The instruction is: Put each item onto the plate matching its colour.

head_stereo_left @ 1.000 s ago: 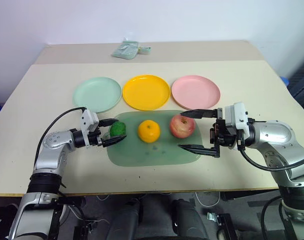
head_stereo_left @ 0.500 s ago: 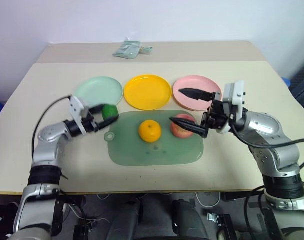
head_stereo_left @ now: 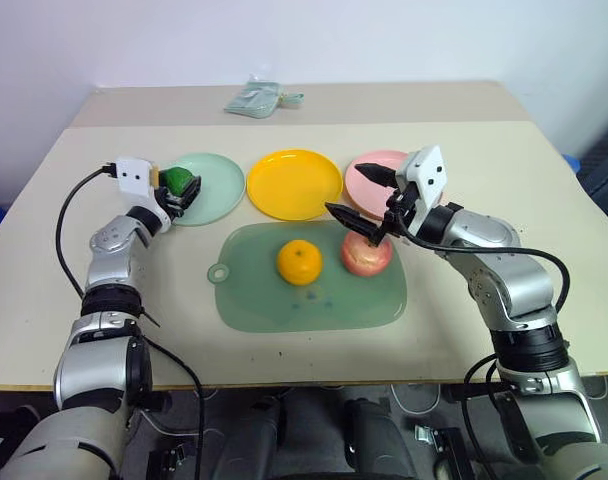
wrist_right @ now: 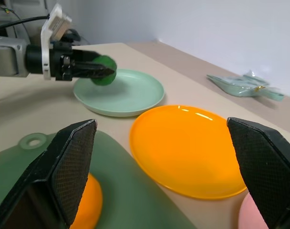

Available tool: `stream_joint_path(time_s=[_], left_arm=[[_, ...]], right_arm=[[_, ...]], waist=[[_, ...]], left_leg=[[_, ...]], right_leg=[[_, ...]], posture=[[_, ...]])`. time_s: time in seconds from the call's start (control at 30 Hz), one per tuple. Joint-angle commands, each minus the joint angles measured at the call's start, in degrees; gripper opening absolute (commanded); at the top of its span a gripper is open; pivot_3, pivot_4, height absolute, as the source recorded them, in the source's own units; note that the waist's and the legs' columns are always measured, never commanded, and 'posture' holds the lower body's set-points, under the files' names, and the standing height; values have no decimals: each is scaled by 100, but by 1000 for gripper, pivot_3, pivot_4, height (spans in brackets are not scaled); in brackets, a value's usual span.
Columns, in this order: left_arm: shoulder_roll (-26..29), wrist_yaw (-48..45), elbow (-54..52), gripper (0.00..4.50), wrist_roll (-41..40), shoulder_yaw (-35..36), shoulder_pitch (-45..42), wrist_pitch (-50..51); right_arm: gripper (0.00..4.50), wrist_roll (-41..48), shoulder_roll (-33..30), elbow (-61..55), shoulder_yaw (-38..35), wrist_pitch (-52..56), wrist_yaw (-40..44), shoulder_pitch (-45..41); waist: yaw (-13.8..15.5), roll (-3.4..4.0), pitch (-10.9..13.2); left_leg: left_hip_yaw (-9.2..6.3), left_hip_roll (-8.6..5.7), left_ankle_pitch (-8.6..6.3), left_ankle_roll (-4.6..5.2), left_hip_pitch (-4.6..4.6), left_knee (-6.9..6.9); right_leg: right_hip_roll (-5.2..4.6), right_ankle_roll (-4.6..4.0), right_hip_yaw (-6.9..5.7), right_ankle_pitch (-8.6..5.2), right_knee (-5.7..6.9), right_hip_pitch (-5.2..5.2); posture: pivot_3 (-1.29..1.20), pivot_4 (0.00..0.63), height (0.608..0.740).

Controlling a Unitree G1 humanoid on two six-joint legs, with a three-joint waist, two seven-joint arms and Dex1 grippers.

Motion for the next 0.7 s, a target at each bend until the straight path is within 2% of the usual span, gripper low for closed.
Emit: stream_joint_path(time_s=[0.03,0.1,0.13,0.27,0.4,0.47,0.53,0.7], left_arm=[[43,325,210,3424,267,-68,-270,-309],[30,313,307,4299,343,-121,-313,-429],[25,296,331,4413,348,-113,-335,-483],[39,57,253,4413,272,-77,-357,-660],[-41,-1166,-468,4413,-286,-16,-222,-582],[-89,-2063,-1125,4413,-734,-91,-32,-62],[-119,-2929,-1812,4413,-1008,-312,272,83],[-109,-4341,-3423,4413,-1829,-867,1009,1574]], right_arm=[[4500,-58,-40,-144,-103,-182,64,-57],[4500,-124,-68,-152,-83,-252,111,-12],[4500,-142,-70,-146,-82,-272,127,-1],[4500,-129,-44,-106,-127,-299,166,-9],[4500,211,-103,-187,-213,-122,477,35],[4500,635,-144,-390,-309,41,801,128],[4500,690,-166,-455,-339,61,854,156],[4500,1431,-1097,-1034,-522,355,2152,806]], waist=[[-9,0,0],[-15,0,0],[-18,0,0],[-38,0,0],[-35,0,0],[-14,-1,0],[-38,0,0],[-39,1,1]], left_leg=[[1,-3,0,0,0,0],[0,-4,0,0,0,0],[1,-5,0,0,0,0],[1,-5,0,0,0,0],[2,-3,0,0,0,0],[0,-1,0,0,-2,1],[0,0,0,0,-1,1],[-2,3,-2,3,1,1]], right_leg=[[0,1,0,1,0,1],[0,2,1,1,-1,1],[0,2,0,1,0,1],[1,2,0,1,1,0],[0,2,0,1,1,1],[0,2,0,1,-1,3],[-1,2,0,2,-4,6],[-2,0,4,1,-5,8]], posture=[[0,150,740],[0,150,740],[0,150,740],[0,150,740],[0,150,740],[0,150,740],[0,150,740],[0,150,740]])
